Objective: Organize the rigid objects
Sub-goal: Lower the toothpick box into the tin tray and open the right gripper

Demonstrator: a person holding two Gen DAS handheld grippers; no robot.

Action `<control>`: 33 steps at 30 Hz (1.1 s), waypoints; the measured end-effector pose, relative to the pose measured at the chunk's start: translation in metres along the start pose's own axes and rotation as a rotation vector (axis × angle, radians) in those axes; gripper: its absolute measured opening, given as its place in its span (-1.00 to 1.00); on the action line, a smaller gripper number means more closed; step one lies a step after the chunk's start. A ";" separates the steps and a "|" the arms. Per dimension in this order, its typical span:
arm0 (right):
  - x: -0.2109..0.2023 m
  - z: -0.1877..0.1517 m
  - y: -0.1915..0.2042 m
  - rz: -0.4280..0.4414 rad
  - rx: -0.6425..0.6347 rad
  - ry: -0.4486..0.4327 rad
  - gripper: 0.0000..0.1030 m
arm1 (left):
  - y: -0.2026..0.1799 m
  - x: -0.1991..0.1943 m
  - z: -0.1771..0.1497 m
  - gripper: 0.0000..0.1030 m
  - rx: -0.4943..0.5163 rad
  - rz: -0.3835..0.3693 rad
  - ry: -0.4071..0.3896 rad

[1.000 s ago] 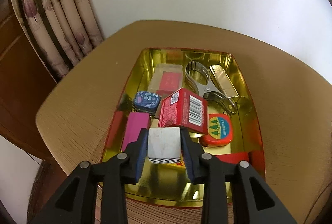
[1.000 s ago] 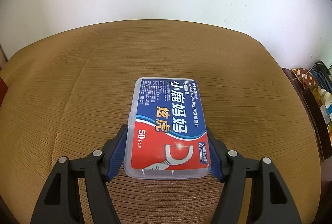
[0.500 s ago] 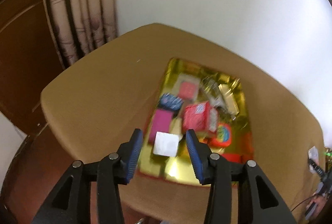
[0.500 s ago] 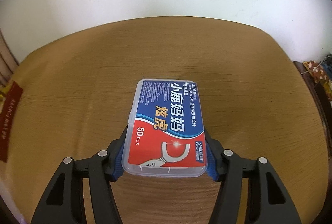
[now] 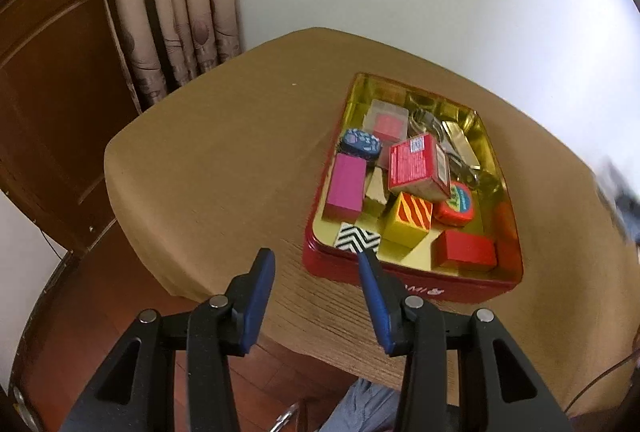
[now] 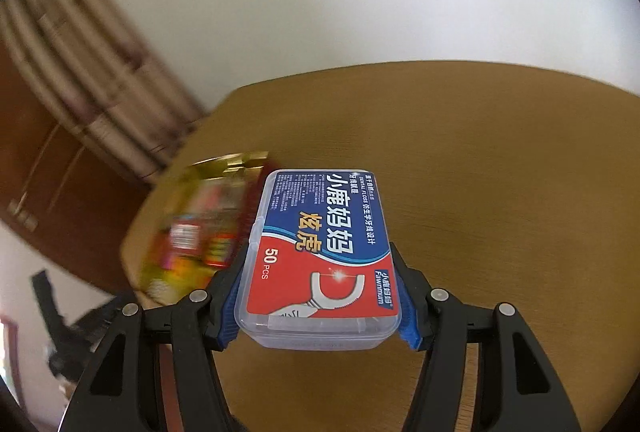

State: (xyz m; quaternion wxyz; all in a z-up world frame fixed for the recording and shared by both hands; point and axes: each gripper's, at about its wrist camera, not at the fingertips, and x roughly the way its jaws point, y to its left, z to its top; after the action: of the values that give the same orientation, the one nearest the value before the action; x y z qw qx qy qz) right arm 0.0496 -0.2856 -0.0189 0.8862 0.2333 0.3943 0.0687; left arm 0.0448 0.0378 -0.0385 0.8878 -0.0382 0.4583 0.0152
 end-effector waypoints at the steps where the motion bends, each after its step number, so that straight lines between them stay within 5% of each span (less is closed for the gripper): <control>1: 0.011 0.007 0.015 0.022 -0.013 0.015 0.11 | 0.000 0.002 -0.001 -0.14 0.003 0.001 0.003; 9: 0.115 0.037 0.117 0.070 -0.124 0.142 0.11 | 0.007 0.017 -0.001 -0.14 -0.022 0.009 0.044; 17: 0.167 0.030 0.149 0.028 -0.179 0.189 0.11 | 0.015 0.022 0.003 -0.13 -0.055 -0.019 0.049; 26: 0.185 0.035 0.153 -0.001 -0.191 0.201 0.17 | 0.022 0.024 0.004 -0.13 -0.094 -0.066 0.058; 33: 0.166 0.036 0.168 0.029 -0.199 0.079 0.29 | 0.010 0.006 0.003 -0.13 -0.036 -0.030 -0.032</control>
State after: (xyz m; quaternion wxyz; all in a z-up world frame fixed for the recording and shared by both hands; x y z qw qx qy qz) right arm 0.1996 -0.1000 -0.0301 0.8876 0.1471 0.4168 0.1296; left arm 0.0501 0.0476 -0.0421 0.8943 -0.0607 0.4433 0.0109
